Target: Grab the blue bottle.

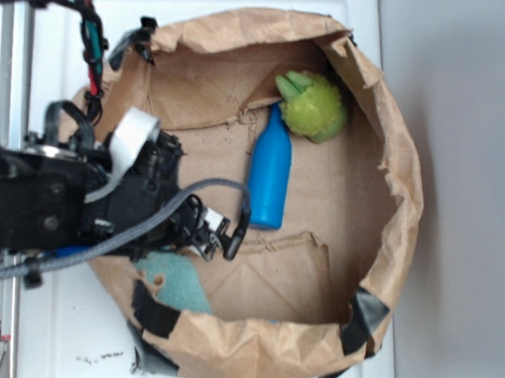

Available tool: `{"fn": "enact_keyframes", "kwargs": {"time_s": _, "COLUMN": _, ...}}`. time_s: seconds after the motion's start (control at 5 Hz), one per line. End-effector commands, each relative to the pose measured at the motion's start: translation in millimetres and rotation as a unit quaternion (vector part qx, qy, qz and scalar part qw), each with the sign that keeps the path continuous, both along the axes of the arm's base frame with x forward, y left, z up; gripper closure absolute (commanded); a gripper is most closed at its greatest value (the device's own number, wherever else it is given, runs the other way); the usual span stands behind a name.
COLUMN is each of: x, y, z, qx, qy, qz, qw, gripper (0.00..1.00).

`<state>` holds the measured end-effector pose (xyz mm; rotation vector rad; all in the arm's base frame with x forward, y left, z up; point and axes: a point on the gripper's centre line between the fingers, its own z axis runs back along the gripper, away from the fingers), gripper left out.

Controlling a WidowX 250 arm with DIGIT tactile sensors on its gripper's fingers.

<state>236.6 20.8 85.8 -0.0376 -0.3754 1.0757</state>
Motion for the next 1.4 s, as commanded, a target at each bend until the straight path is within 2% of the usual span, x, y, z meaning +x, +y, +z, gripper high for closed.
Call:
{"fn": "enact_keyframes", "kwargs": {"time_s": 0.0, "x": 24.3, "y": 1.8, "z": 19.4, "qx": 0.004, "qy": -0.009, "qz": 0.031, "qw": 0.999, "gripper": 0.0}}
{"fn": "enact_keyframes", "kwargs": {"time_s": 0.2, "x": 54.2, "y": -0.9, "z": 22.2, "qx": 0.007, "qy": 0.004, "qz": 0.041, "qw": 0.999, "gripper": 0.0}}
{"fn": "enact_keyframes", "kwargs": {"time_s": 0.4, "x": 64.4, "y": -2.0, "z": 21.8, "qx": 0.013, "qy": 0.013, "qz": 0.049, "qw": 0.999, "gripper": 0.0}}
{"fn": "enact_keyframes", "kwargs": {"time_s": 0.8, "x": 71.4, "y": 3.4, "z": 10.1, "qx": 0.028, "qy": 0.023, "qz": 0.063, "qw": 0.997, "gripper": 0.0}}
{"fn": "enact_keyframes", "kwargs": {"time_s": 1.0, "x": 67.6, "y": 1.1, "z": 2.2, "qx": 0.022, "qy": 0.025, "qz": 0.063, "qw": 0.997, "gripper": 0.0}}
{"fn": "enact_keyframes", "kwargs": {"time_s": 1.2, "x": 65.0, "y": -5.7, "z": -7.6, "qx": -0.001, "qy": 0.024, "qz": 0.046, "qw": 0.999, "gripper": 0.0}}
